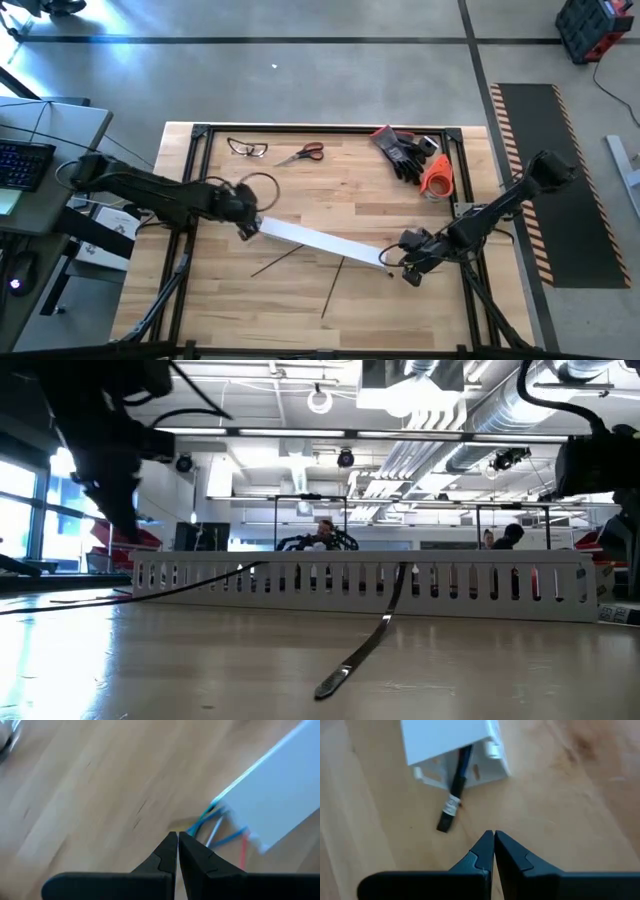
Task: Ziptie cables
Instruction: Close the white cable duct
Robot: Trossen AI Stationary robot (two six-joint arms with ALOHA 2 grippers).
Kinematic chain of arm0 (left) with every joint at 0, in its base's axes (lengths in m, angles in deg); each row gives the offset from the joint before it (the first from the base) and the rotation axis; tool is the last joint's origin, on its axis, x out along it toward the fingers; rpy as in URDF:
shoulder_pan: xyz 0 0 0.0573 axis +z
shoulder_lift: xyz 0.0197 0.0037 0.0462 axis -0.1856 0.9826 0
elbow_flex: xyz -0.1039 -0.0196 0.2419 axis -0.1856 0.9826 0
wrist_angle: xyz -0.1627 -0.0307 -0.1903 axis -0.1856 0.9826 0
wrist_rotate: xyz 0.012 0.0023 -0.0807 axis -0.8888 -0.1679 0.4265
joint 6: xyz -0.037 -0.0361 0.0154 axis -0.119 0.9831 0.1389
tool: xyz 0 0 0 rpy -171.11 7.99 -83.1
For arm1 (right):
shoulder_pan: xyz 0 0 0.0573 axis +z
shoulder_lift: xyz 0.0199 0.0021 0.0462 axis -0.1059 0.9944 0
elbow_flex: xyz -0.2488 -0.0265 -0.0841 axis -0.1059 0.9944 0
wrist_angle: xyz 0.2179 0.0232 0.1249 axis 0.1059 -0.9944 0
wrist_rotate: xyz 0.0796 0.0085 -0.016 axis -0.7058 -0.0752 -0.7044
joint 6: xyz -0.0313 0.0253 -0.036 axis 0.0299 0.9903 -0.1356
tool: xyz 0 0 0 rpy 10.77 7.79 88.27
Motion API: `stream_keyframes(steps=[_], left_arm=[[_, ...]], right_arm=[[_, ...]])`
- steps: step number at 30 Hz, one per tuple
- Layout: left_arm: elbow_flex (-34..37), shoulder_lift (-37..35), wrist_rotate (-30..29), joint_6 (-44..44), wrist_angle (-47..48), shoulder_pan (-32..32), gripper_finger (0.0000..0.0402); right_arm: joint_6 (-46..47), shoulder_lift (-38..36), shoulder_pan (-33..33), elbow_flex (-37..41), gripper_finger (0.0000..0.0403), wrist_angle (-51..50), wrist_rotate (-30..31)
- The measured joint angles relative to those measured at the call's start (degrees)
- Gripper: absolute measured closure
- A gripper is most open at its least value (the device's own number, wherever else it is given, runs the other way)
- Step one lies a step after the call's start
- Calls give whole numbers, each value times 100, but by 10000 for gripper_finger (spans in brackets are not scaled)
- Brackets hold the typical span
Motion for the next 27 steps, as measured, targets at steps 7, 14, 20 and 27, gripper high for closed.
stream_keyframes(steps=[7,14,20,27], left_arm=[[734,-402,614,1163,-316,0,401],[1229,323,730,1127,-2915,15,401],[1039,1023,808,1083,-3227,-5,401],[935,1128,752,876,-3309,8,401]], right_arm=[[-67,501,-93,0,403,705,-17],[-603,1042,-421,-22,403,1514,-98],[-790,1144,-527,-26,403,1622,-356],[-881,1089,-509,-24,403,1563,-328]])
